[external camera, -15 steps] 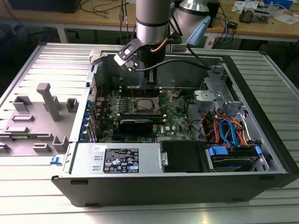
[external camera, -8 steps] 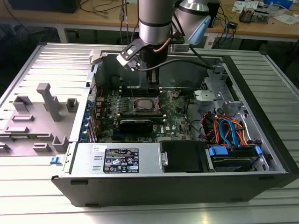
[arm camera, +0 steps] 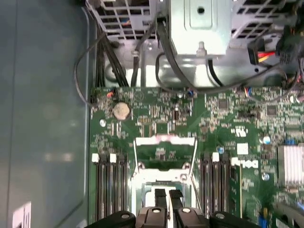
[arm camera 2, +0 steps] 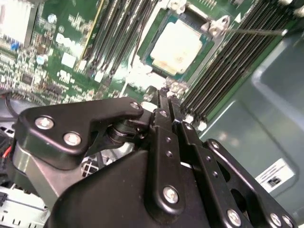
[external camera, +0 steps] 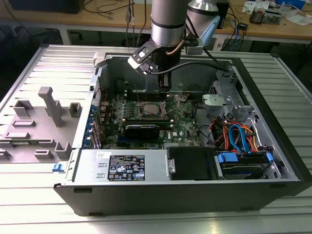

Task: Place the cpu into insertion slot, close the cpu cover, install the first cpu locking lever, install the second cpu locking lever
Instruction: 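Close the cpu cover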

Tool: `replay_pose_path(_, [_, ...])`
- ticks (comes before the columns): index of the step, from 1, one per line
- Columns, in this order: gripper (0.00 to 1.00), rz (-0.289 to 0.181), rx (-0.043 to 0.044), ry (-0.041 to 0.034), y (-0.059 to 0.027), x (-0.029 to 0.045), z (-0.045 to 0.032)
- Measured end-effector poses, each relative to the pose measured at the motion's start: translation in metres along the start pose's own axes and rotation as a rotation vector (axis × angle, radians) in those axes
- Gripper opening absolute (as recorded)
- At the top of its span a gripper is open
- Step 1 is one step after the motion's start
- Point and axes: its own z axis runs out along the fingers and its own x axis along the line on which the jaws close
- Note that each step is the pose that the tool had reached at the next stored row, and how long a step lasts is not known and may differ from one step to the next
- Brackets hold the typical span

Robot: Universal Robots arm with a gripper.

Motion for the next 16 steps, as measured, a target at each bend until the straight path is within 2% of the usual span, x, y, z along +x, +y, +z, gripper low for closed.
replay_pose_path(2, [0.17, -0.021, 0.0015, 0.0006, 0.0085, 0.0000, 0.0007])
replay_pose_path(4, [0.17, -0.031, 0.0021, 0.0008, 0.0126, -0.0001, 0.0008])
replay_pose_path(16, [0.17, -0.034, 0.0021, 0.0010, 0.0126, 0.0000, 0.0009])
